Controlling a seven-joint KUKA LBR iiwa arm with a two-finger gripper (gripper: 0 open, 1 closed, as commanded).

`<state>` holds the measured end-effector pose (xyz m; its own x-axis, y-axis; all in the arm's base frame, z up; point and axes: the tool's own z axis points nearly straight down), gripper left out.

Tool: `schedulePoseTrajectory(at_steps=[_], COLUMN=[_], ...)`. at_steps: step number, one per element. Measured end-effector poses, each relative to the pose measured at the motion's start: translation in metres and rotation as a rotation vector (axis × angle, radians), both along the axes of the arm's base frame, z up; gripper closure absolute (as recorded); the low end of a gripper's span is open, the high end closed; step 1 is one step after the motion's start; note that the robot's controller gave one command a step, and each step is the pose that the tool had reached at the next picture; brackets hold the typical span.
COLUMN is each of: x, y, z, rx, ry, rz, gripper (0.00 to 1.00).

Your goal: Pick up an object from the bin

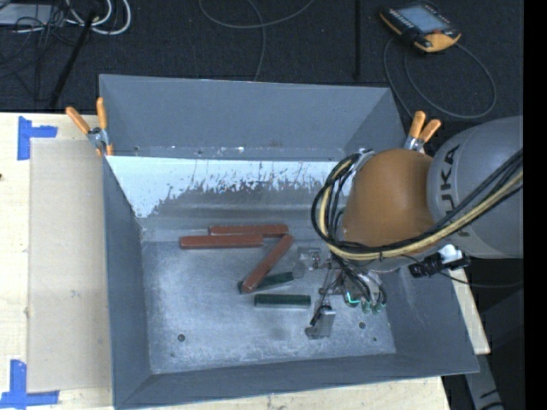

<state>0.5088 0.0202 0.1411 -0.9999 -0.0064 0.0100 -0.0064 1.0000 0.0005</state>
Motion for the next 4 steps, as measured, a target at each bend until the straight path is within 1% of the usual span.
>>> schedulePoseTrajectory(at_steps=[1, 2, 3, 4], x=[0.002, 0.017, 0.036, 0.036], y=[0.0, 0.034, 0.002, 0.002], z=[0.004, -0.038, -0.07, -0.07], rx=[0.0, -0.001, 0.0, 0.0], ry=[-0.008, -0.017, -0.012, -0.012], rz=[0.0, -0.033, -0.122, -0.122], gripper=[0.0, 0.0, 1.0, 1.0])
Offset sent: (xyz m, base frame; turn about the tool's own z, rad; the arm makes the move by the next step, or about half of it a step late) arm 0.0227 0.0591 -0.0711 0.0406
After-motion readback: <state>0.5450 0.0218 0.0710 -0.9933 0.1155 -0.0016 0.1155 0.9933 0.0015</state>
